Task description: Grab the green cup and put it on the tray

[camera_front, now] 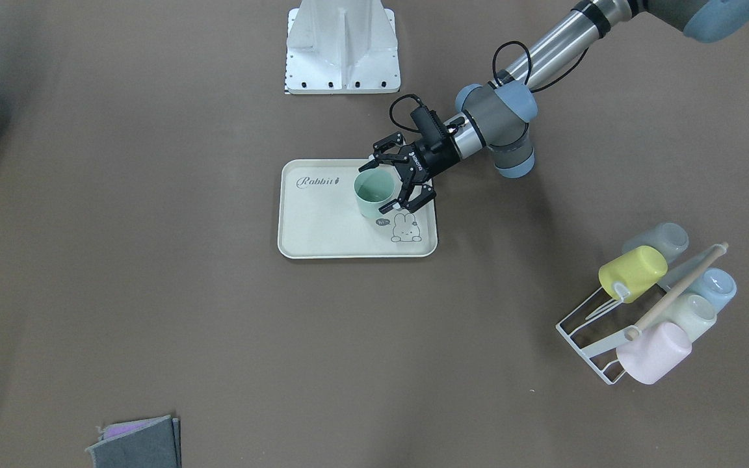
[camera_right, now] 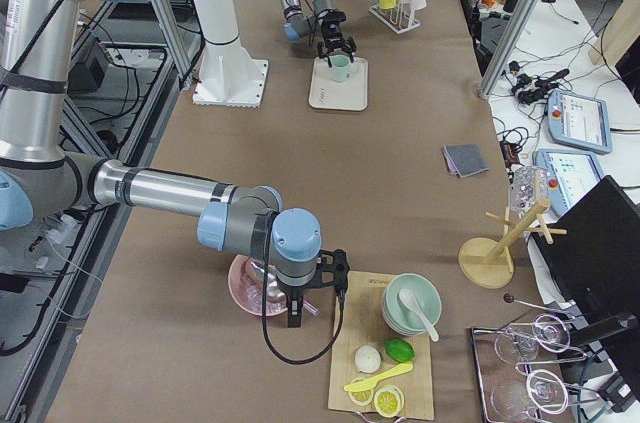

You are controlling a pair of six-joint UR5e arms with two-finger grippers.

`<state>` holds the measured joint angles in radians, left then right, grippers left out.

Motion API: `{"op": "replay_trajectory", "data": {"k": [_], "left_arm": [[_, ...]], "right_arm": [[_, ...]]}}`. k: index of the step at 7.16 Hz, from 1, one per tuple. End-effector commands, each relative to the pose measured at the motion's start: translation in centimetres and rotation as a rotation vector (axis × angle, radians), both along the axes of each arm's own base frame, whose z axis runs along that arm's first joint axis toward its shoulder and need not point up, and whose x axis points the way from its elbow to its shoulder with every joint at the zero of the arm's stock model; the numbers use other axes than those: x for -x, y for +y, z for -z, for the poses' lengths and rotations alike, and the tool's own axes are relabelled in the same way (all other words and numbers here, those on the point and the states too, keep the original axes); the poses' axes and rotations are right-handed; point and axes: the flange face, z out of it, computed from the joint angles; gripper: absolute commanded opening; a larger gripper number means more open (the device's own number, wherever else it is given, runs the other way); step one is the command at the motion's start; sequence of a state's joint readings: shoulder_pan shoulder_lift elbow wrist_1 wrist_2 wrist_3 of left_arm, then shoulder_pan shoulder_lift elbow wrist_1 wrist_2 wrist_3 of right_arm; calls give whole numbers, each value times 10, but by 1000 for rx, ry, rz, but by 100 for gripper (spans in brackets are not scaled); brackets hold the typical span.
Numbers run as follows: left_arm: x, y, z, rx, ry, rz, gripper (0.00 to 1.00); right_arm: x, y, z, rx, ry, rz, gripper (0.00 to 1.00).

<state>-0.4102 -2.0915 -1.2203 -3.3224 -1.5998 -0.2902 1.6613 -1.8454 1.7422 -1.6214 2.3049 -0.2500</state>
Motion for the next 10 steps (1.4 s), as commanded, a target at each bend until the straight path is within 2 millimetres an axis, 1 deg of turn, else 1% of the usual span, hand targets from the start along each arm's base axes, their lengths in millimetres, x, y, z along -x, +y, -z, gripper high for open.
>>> {"op": "replay_trajectory", "data": {"k": [1,2,3,4,5,6,7,8,9,10], "left_arm": [[17,4,39,4,-3,8,99],[24,-4,66,40,-83,25,99],[31,-18,80,79,-168,51,99],[50,-51,82,136,-267,110,99],[74,-79,90,201,-373,163,99],[97,-106,87,284,-496,215,99],[111,-132,71,381,-629,254,99],[138,-161,60,484,-746,302,99],[182,-183,62,604,-856,353,99],[226,-197,66,711,-947,398,99]], "right_arm": [[0,0,-2,3,4,1,100],[0,0,-2,3,5,1,100],[-1,0,-2,3,8,1,100],[0,0,-2,3,7,1,100],[-1,0,-2,3,8,1,100],[0,0,-2,3,7,1,100],[0,0,-2,3,5,1,100],[0,0,-2,3,5,1,100],[0,-1,0,0,4,1,100],[0,-1,0,-3,1,0,100]]}}
